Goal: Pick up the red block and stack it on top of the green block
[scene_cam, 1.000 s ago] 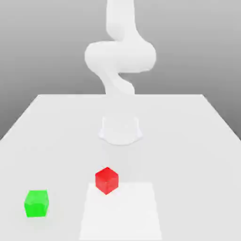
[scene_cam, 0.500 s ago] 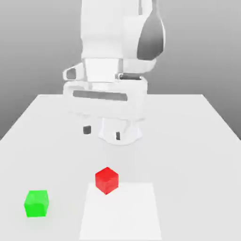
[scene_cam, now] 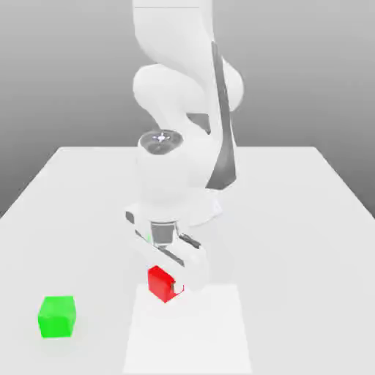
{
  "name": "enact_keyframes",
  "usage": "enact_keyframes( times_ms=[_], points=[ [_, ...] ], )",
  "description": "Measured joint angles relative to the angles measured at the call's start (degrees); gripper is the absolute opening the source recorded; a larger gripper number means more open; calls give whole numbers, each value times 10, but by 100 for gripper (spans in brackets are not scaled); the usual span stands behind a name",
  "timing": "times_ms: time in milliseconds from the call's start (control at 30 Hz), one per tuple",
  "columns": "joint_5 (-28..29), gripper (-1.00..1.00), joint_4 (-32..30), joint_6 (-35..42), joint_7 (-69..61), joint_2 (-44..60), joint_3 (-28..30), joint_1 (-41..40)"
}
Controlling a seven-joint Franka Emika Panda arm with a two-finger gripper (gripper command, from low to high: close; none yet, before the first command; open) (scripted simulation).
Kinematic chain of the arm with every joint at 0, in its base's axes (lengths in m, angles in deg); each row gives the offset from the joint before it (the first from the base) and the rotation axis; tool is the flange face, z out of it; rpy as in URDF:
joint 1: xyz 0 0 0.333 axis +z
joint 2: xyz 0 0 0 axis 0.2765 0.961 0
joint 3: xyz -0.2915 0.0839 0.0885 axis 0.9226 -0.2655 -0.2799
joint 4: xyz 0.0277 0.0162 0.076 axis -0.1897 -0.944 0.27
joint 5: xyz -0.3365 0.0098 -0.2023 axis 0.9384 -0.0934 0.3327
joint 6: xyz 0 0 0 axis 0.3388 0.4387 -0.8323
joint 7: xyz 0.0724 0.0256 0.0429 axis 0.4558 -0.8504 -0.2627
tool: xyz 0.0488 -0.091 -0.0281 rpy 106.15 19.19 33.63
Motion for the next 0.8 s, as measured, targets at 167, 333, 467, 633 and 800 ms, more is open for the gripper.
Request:
enact_keyframes(
  times_ms=[167,333,467,633,800],
  points=[
    [-19,-100,-6,46,-15,-52,-14,-10],
    [-37,-100,-21,130,-26,-151,-16,-5],
    [-33,-100,34,182,43,-143,10,-40],
    [-31,-100,137,236,163,-93,41,-120],
    [-38,-100,216,256,251,-40,61,-158]
  ],
)
